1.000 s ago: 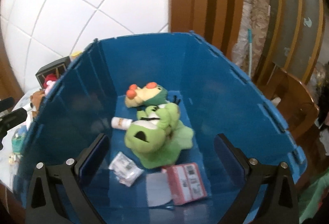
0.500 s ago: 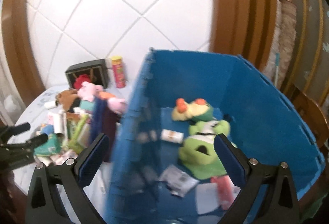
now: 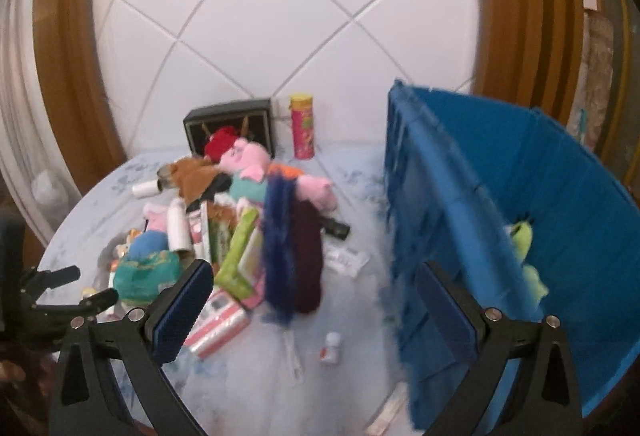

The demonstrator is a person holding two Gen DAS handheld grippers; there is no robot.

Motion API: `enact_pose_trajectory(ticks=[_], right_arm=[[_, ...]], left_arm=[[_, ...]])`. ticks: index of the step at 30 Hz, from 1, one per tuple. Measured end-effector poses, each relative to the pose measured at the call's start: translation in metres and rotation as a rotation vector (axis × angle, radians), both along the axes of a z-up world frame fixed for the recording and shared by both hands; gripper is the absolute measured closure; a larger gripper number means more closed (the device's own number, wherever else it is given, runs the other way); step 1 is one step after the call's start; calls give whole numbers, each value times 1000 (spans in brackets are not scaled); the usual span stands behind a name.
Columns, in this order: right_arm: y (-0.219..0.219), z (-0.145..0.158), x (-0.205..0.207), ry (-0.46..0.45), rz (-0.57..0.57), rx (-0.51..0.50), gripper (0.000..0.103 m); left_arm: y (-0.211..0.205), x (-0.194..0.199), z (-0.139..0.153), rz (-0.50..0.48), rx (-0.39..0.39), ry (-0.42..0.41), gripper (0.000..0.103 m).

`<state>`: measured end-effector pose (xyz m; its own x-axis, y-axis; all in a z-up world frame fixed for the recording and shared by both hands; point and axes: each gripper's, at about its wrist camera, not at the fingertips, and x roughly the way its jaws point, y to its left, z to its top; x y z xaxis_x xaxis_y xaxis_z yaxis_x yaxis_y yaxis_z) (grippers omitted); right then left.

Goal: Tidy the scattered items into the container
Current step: 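Move both tools back over the table beside the crate, then grasp the white pill bottle with the left tool while the right tool grasps a pink-white box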

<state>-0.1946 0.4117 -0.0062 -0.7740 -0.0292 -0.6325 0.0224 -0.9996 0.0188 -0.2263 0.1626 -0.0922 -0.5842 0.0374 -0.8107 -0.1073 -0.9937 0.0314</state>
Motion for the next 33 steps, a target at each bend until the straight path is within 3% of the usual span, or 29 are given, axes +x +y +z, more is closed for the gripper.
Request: enact_pose_trajectory(ticks=[9, 14, 19, 22, 24, 29, 33], right_arm=[[-26, -72, 12, -95, -9, 4, 0], [-30, -109, 26, -136, -55, -9, 1], [-27, -142, 40, -146, -186, -66, 21], [-18, -166, 53, -158, -326, -118, 40], [-7, -181, 62, -176, -411, -143, 59], [35, -207, 87, -188, -581, -192, 62], [59, -221, 98, -166, -656, -200, 61]], left_arm=[[25, -3, -49, -89, 9, -47, 26], [36, -16, -61, -175, 2, -52, 26], [61, -35, -71, -325, -14, -44, 26], [83, -39, -78, -438, -12, -39, 26], [103, -40, -86, -510, -13, -43, 31], [160, -43, -114, -620, 12, -90, 35], [204, -42, -141, -666, 13, -114, 35]])
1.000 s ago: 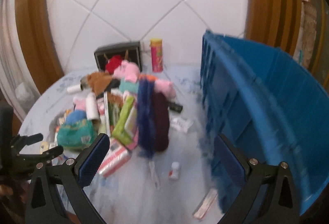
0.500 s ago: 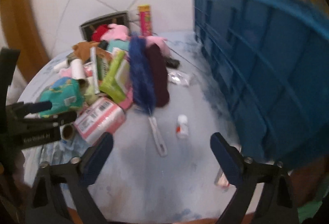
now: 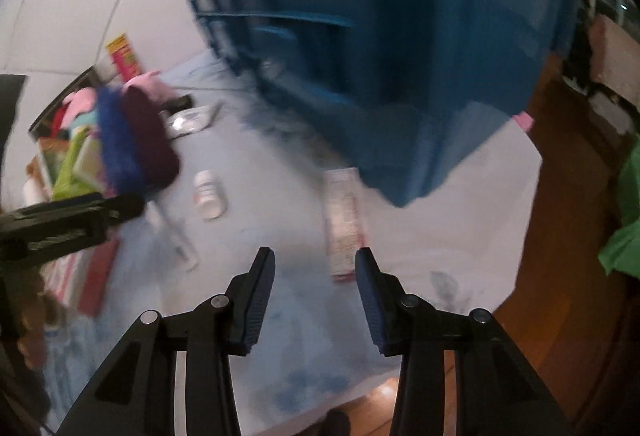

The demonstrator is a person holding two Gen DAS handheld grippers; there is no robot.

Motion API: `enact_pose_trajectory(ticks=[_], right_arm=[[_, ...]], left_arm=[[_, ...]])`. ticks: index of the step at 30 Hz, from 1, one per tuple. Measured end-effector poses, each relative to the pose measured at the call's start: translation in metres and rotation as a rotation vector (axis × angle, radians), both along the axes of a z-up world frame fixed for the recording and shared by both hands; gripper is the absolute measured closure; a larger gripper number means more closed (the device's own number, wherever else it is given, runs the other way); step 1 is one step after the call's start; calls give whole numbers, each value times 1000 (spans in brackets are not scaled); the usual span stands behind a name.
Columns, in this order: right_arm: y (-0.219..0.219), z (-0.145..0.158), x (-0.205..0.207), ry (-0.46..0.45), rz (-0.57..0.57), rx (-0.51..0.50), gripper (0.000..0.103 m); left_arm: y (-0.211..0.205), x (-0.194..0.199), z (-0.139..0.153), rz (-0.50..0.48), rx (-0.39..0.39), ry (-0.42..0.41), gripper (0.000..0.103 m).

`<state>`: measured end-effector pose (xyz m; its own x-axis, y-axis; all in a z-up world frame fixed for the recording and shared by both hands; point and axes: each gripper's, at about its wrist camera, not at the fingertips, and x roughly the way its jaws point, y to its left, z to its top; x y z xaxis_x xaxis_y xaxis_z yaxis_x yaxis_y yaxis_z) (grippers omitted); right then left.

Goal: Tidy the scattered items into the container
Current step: 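Grasp the white pill bottle with the left tool while the right tool grasps a pink-white box, then lift the pill bottle and pink-white box and carry them over the crate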

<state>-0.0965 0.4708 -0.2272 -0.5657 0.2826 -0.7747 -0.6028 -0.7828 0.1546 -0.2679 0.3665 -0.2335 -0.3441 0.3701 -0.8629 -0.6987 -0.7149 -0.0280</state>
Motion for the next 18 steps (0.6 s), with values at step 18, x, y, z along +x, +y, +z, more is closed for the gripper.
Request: enact_pose_trajectory(ticks=[18], right_arm=[[28, -56, -29, 15, -31, 31, 72]], left_arm=[[34, -8, -54, -51, 21, 24, 69]])
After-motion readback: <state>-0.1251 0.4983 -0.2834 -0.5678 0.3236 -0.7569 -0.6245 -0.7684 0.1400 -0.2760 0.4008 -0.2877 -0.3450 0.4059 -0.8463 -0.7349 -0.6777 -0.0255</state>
